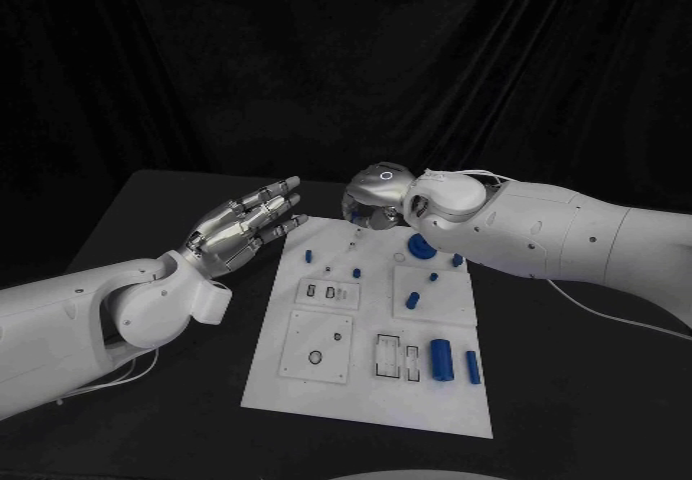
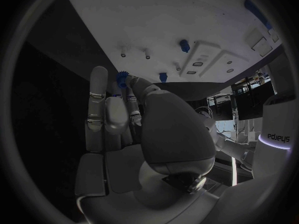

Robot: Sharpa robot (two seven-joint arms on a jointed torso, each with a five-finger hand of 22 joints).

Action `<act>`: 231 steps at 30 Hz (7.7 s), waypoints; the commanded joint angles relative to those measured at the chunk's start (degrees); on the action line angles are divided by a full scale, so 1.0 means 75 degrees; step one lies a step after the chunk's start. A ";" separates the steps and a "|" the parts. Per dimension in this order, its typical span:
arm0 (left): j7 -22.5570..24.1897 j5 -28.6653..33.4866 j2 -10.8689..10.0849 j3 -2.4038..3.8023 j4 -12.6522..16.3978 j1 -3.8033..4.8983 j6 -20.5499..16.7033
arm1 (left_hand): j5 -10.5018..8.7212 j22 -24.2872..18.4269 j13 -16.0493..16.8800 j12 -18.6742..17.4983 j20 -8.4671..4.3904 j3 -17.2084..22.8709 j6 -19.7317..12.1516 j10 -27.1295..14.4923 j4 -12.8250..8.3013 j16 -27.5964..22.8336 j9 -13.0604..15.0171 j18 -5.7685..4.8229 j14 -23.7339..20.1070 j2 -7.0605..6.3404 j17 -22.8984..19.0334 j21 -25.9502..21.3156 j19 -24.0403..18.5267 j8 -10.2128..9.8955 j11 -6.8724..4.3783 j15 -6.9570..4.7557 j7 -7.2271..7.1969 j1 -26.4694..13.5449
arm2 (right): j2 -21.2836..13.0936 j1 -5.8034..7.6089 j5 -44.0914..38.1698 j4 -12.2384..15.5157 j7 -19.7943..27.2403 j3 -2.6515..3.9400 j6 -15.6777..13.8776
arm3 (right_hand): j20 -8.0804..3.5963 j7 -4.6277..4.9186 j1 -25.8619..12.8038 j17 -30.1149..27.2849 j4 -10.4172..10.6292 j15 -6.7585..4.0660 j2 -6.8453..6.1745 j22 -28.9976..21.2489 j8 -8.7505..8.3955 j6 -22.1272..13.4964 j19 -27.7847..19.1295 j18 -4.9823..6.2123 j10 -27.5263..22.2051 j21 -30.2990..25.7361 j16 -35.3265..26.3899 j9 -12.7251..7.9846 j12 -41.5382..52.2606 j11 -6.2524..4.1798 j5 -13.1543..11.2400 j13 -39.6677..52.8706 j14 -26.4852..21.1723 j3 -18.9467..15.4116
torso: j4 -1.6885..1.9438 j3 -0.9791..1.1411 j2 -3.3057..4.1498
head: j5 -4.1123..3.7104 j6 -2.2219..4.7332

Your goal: Assemble the parts on the task board

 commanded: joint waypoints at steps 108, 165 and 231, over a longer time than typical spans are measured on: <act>-0.0152 -0.0012 -0.0037 0.0007 -0.0152 -0.0058 0.0356 | 0.0032 0.0012 0.0008 0.0056 0.0026 0.0166 0.0185 0.0014 -0.0019 0.0059 0.0028 0.0138 0.0024 -0.0002 0.0010 0.0033 0.0031 0.0110 0.0109 0.0074 0.0081 0.0028 | -0.3036 -0.0332 0.1320 0.1883 -0.1109 0.0000 0.0180 | -0.0030 -0.0247 -0.1683 0.3851 0.1956 -0.0048 0.0102 0.4650 -0.0566 -0.1969 0.1045 -0.0641 0.3062 0.3158 0.3356 -0.1114 1.1011 -0.0770 -0.1186 1.1405 0.0787 -0.2029 | -0.0138 -0.0052 -0.0091 | 0.0169 -0.0278; -0.0191 -0.0013 0.0009 0.0007 -0.0249 -0.0114 0.0516 | 0.0035 0.0010 0.0005 0.0048 0.0030 0.0212 0.0145 0.0009 -0.0035 0.0055 0.0021 0.0137 0.0023 0.0000 0.0008 0.0030 0.0028 0.0108 0.0117 0.0085 0.0087 0.0023 | -0.2213 -0.0865 0.1319 0.0984 -0.1393 0.0001 0.1081 | -0.0093 -0.0254 -0.0793 0.3851 0.1057 -0.0105 0.0103 0.5195 0.0267 -0.1436 0.1212 -0.0692 0.3062 0.3407 0.3356 -0.0228 1.1011 -0.0798 0.0555 1.1405 0.0787 -0.1621 | -0.0117 -0.0063 -0.0105 | 0.0135 -0.0366; -0.0338 -0.0013 0.0214 0.0007 -0.0424 -0.0154 0.0705 | 0.0033 0.0010 0.0006 0.0058 0.0041 0.0287 0.0123 0.0007 -0.0063 0.0063 0.0017 0.0138 0.0025 0.0007 0.0011 0.0030 0.0030 0.0112 0.0133 0.0130 0.0100 0.0013 | -0.0395 -0.0265 0.1058 0.0654 -0.0620 0.0006 0.0859 | -0.0047 -0.0118 -0.1285 0.3851 0.1036 -0.0035 -0.0218 0.5438 0.1184 -0.1627 0.1377 -0.0716 0.3062 0.3365 0.3356 0.0959 1.1011 -0.0698 0.2337 1.1405 0.0787 -0.0854 | -0.0082 -0.0068 -0.0080 | 0.0054 -0.0386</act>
